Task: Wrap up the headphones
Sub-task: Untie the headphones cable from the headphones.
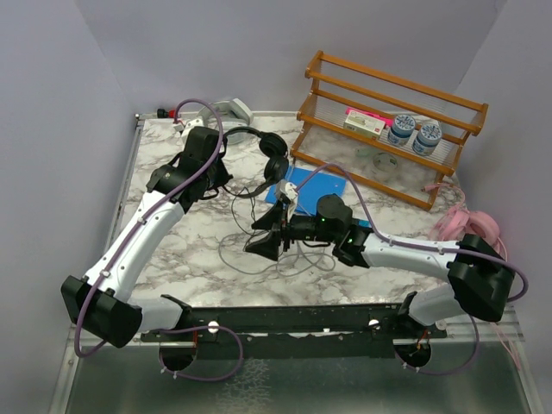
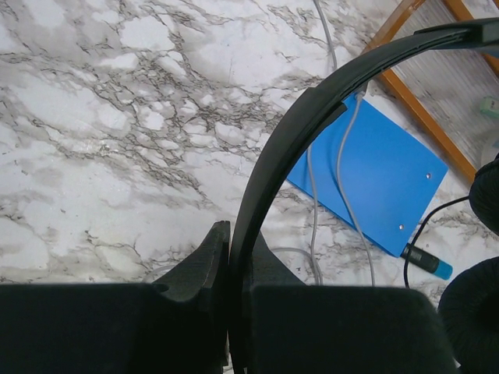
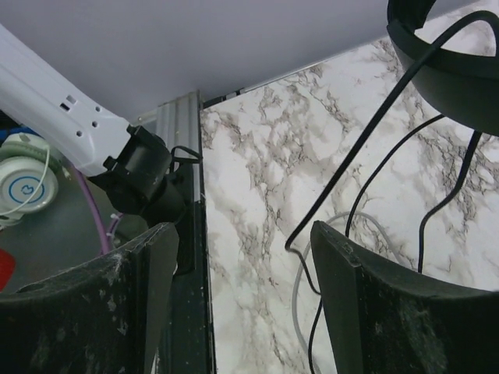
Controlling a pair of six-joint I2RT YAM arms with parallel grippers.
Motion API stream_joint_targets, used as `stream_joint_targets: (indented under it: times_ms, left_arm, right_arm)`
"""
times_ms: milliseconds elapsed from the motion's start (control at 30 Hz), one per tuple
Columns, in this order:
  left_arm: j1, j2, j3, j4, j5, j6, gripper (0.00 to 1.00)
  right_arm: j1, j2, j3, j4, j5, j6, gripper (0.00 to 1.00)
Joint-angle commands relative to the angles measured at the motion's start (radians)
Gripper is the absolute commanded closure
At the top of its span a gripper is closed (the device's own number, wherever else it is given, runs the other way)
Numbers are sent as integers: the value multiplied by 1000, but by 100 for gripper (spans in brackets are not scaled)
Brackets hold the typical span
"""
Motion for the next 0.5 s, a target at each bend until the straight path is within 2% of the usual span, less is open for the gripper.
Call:
stream_joint_targets:
  times_ms: [0,67,100,167,267,467]
  left_arm:
    - [2,-33,1,21,42,-34,100]
    - [2,-33,-3,21,45,-36,100]
    - [2,-33,-2,21,44,-36,100]
    - [2,-32,-2,21,34,-35,100]
    - [3,-32,-7,21,3,-28,100]
    - [12,7,-61,39,-86,-29,100]
  right_arm:
    - [20,64,4,156,110,31,25]
    - [21,112,2,213,127,44,31]
    - [22,133,9,228,125,50,39]
    - [23,160,33,235,97,71,65]
    - [26,151,50,222,43,109,98]
    - [28,-5,127,2,-63,157,100]
